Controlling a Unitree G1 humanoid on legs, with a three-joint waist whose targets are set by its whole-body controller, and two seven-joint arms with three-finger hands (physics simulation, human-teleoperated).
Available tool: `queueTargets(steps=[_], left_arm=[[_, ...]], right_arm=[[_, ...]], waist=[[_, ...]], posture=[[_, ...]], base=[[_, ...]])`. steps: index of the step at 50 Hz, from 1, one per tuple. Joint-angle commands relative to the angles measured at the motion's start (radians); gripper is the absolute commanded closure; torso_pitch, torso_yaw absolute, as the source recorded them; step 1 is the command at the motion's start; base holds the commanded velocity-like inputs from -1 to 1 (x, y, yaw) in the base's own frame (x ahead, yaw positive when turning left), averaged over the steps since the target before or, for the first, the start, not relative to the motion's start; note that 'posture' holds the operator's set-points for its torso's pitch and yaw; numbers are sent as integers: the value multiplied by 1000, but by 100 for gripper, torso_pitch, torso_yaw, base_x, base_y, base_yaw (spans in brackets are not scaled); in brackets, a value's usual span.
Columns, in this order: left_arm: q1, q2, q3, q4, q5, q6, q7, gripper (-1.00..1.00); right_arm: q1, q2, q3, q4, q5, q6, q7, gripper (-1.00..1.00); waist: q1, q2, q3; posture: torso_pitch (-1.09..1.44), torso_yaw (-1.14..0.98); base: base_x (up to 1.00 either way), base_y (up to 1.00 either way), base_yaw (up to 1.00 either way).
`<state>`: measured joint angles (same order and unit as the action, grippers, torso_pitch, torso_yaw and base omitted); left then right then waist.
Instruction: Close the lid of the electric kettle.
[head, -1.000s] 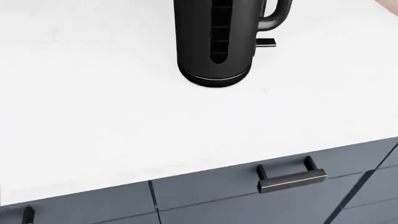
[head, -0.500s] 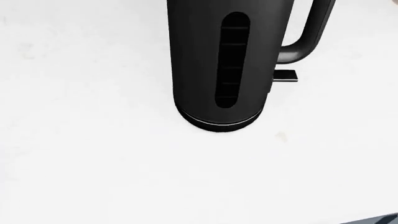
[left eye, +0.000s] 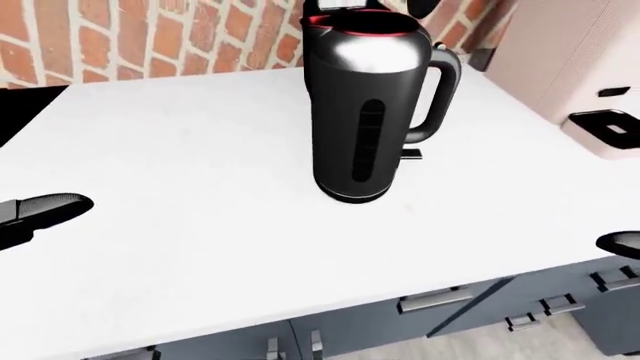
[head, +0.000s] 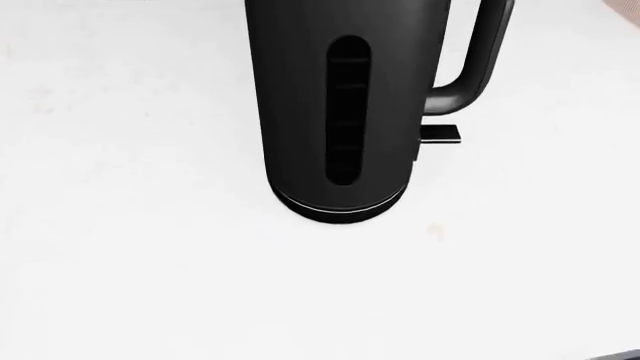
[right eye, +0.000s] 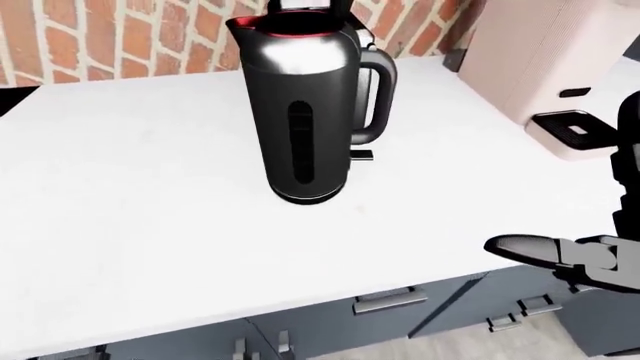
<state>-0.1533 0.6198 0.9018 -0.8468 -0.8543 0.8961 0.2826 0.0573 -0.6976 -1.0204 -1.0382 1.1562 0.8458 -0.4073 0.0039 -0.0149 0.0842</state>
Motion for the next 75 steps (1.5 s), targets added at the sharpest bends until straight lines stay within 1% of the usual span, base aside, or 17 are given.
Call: queueTargets(steps=[1,5,9,17,23,28,32,40,43,46,49,52,55,61,69,72,75], left_arm=[[-9,11,2,-13,30,-35,-16,-100],[-18,17,21,-13,21,-15,-11,-100],[-11,5,4,-9,56,-33,-35,-100],[-15,-11,0,-11,97,-27,-67,-100],[-18,-13,8,-19,105,-12,-77,-100],[-19,-14,8,-19,108,-12,-80,-100],[-21,-14,12,-21,108,-8,-81,-100],[-25,1,26,-33,79,16,-61,-100],[-26,3,25,-34,74,18,-58,-100],[-29,9,30,-39,60,28,-47,-100],[-22,2,11,-26,85,3,-58,-100],[-18,-15,-11,-12,125,-25,-80,-100],[-19,-26,-21,-8,149,-35,-95,-100],[-25,-35,-20,-7,166,-31,-108,-100],[-35,-31,-9,-17,145,-12,-96,-100],[-27,-31,-8,-19,149,-19,-101,-100],[-27,-30,-1,-16,135,-20,-96,-100]], right_arm=[[-9,-23,-19,-9,4,-26,-9,-100],[-12,-14,-16,-9,-9,-26,0,-100],[-14,-17,-16,-9,-4,-25,-4,-100],[-11,-11,-9,-9,-21,-30,6,-100],[-10,-14,-14,-9,-11,-31,1,-100],[-8,-13,-9,-9,-15,-35,3,-100],[-9,-22,-13,-9,-3,-33,-6,-100],[-9,-16,-9,-9,-14,-33,1,-100],[-10,-15,-4,-9,-16,-35,0,-100],[-9,-5,17,-9,-42,-44,10,-100],[-10,-21,10,-9,-18,-40,-9,-100],[-7,-17,15,-9,-24,-45,-6,-100],[-10,-15,18,-9,-28,-43,-4,-100],[-12,-20,10,-9,-19,-38,-8,-100],[-13,-20,10,-9,-20,-40,-7,-100],[-13,-20,10,-9,-21,-38,-6,-100],[-12,-22,11,-9,-21,-40,-7,-100]], waist=[[0,-2,-11],[-1,-1,-11],[-3,-1,-9],[-2,-1,-13],[-1,-2,-30],[0,-4,-49],[2,-5,-68],[3,-6,-106],[4,-5,-121],[5,-5,-138],[5,-4,-155],[8,-4,-174],[9,-4,-196],[11,-7,-241],[15,-10,-306],[16,-10,-324],[16,-11,-334]], posture=[[0,0],[0,0],[0,0],[-1,0],[-4,0],[-8,0],[-11,0],[-17,0],[-19,0],[-22,0],[-24,0],[-26,0],[-29,0],[-33,0],[-39,0],[-41,0],[-41,0]], base=[[0,0,0],[0,0,0],[0,0,0],[0,0,0],[0,0,0],[0,0,0],[0,0,0],[0,0,0],[0,0,0],[0,0,0],[0,0,0],[0,0,0],[0,0,0],[0,0,0],[0,0,0],[0,0,0],[0,0,0]])
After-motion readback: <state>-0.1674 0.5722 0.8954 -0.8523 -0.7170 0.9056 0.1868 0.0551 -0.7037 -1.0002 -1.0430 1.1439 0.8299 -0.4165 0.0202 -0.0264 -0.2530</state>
